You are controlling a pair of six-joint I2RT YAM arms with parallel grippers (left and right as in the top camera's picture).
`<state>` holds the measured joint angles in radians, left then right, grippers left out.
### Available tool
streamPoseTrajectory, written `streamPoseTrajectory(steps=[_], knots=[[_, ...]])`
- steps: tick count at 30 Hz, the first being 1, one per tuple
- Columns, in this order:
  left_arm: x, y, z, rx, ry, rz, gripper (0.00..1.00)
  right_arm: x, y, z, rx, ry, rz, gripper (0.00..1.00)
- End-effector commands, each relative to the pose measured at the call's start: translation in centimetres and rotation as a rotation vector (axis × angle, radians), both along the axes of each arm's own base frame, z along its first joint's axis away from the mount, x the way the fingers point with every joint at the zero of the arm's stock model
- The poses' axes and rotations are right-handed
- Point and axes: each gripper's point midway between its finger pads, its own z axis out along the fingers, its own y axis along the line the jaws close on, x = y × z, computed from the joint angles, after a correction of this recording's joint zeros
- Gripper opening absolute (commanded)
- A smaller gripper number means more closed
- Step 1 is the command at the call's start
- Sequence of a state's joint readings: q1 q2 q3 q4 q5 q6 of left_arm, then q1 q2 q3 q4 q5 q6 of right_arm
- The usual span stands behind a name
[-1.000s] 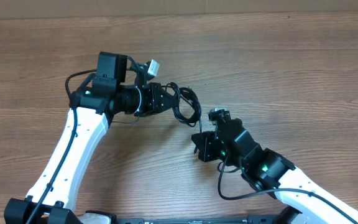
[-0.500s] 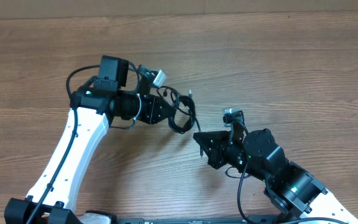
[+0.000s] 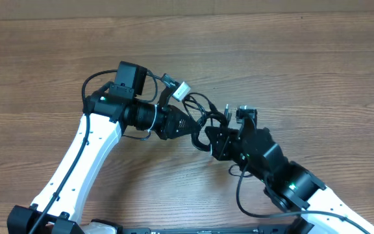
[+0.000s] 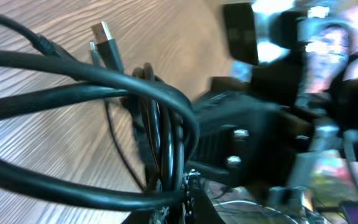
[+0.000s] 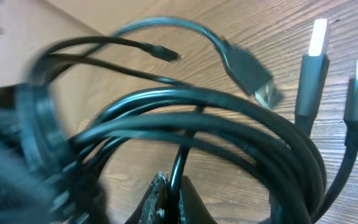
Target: Untangle cables
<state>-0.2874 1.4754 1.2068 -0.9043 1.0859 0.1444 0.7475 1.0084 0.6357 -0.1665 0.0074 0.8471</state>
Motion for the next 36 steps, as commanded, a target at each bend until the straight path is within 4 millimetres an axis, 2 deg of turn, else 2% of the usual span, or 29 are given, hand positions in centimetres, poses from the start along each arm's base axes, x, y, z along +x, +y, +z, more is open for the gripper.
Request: streamPoseTrajectory(steps=[1, 4, 10, 15, 19, 20, 21, 22, 23, 27, 28, 31, 36], knots=[[-2.1, -1.2, 4.5, -0.231, -0.029, -0.126, 0.04, 0.9, 0.7, 0.5, 0.043, 0.012, -0.032, 0.04], [-2.2, -1.2, 4.6, -0.237, -0.026, -0.131, 0.04, 1.4, 0.9, 0.8, 0.054, -0.006, -0.042, 0.04], [-3.5, -1.5, 4.4, -0.242, -0.028, -0.172, 0.04, 2.8, -0.1, 1.7, 0.080, -0.036, -0.087, 0.04], [-4.9, -2.1, 6.5, -0.367, -0.039, -0.246, 0.05, 3.0, -0.5, 1.3, 0.068, -0.025, -0.099, 0.04], [-5.2, -1.9, 8.3, -0.477, -0.058, -0.286, 0.04, 2.6, -0.8, 0.2, 0.036, 0.011, -0.099, 0.07], [-5.1, -1.9, 8.2, -0.473, -0.067, -0.285, 0.04, 2.4, -0.8, 0.0, 0.032, 0.020, -0.092, 0.12], [-4.9, -1.9, 7.8, -0.451, -0.074, -0.275, 0.04, 2.2, -0.7, -0.2, 0.031, 0.029, -0.082, 0.25], [-4.3, -1.9, 6.8, -0.385, -0.079, -0.245, 0.04, 2.0, -0.5, -0.3, 0.032, 0.040, -0.067, 0.52], [-3.8, -1.9, 5.9, -0.332, -0.076, -0.219, 0.04, 1.8, -0.5, -0.4, 0.031, 0.044, -0.062, 0.64], [-1.3, -0.8, 2.6, -0.118, -0.050, -0.082, 0.04, 1.4, -0.3, 0.0, 0.045, 0.047, -0.039, 0.95], [-0.7, -0.4, 1.9, -0.072, -0.036, -0.043, 0.04, 1.1, -0.3, 0.2, 0.052, 0.048, -0.029, 1.00], [1.4, 1.1, 0.0, 0.057, 0.022, 0.099, 0.04, 0.4, -0.4, 0.6, 0.059, 0.054, -0.011, 1.00], [3.9, 2.9, -1.5, 0.166, 0.101, 0.285, 0.04, -0.9, -1.4, 0.8, 0.045, 0.075, -0.008, 1.00]])
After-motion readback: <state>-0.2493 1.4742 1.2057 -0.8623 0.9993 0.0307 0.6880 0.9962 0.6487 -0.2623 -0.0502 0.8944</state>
